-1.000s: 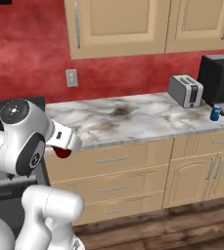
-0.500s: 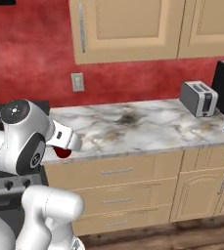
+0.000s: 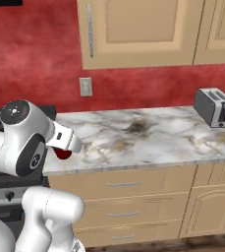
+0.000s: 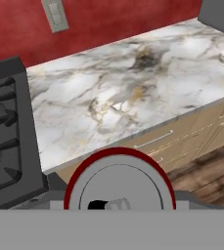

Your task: Four empty soda cans are scattered around the kitchen. Gather all the cans and cluster them next to the stove for recycling.

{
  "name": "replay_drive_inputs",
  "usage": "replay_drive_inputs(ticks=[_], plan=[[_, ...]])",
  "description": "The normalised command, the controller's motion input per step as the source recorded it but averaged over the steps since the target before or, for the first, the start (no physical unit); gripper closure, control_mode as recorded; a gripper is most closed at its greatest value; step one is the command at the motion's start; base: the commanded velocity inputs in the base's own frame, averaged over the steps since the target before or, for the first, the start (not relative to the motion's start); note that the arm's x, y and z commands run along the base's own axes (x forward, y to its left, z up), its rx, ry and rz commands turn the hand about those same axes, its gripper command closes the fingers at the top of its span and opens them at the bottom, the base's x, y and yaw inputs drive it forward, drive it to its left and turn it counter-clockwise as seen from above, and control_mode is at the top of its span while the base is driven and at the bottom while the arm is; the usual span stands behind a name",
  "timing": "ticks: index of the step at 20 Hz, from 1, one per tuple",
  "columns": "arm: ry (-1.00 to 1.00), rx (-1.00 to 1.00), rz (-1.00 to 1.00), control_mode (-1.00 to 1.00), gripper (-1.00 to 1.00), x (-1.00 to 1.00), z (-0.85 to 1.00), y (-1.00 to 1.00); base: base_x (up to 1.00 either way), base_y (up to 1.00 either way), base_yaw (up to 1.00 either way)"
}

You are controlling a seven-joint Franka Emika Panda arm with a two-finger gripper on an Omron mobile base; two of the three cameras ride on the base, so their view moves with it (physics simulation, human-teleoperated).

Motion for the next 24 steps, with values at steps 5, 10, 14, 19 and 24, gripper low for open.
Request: replay_drive_inputs(ticks=[5,10,14,19,24], plan=[[0.0,0.0,0.0,1.0,1.0,0.0,0.0,0.0,0.31,-0.22,0.15],[0.0,0.0,0.0,1.0,1.0,0.0,0.0,0.0,0.21,-0.38,0.17],[0.0,0.0,0.0,1.0,1.0,0.0,0.0,0.0,0.22,-0.34,0.15],[0.0,0.0,0.0,1.0,1.0,0.0,0.0,0.0,0.3,-0.07,0.09],[0.0,0.0,0.0,1.0,1.0,0.0,0.0,0.0,0.4,-0.09,0.12]])
